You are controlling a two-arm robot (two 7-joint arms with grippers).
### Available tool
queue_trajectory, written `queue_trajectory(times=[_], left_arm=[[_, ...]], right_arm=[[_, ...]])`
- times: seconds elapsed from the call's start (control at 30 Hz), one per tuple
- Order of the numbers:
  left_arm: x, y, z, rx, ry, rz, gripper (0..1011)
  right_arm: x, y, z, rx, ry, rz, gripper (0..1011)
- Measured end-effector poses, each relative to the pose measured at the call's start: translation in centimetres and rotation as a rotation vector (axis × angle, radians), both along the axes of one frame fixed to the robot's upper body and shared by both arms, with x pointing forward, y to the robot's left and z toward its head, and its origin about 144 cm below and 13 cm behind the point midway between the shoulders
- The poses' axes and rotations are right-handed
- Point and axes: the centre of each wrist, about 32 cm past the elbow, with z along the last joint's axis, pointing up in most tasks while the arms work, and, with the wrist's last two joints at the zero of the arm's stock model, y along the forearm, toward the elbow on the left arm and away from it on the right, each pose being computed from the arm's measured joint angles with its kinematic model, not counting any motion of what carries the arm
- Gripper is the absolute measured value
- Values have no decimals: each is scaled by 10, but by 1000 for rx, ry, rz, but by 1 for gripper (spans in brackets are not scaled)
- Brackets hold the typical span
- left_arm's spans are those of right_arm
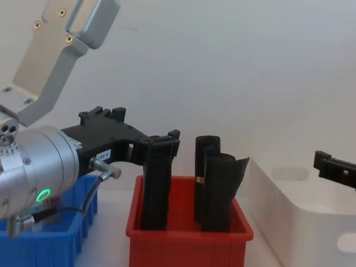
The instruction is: Pick the cotton swabs from the blue box and place them into the white box.
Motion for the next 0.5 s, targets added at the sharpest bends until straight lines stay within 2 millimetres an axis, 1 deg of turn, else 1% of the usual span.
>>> queue_trajectory(times=[0.5], left_arm=[[0,0,0,0,0,0,1004]], right_arm=[[0,0,0,0,0,0,1002]])
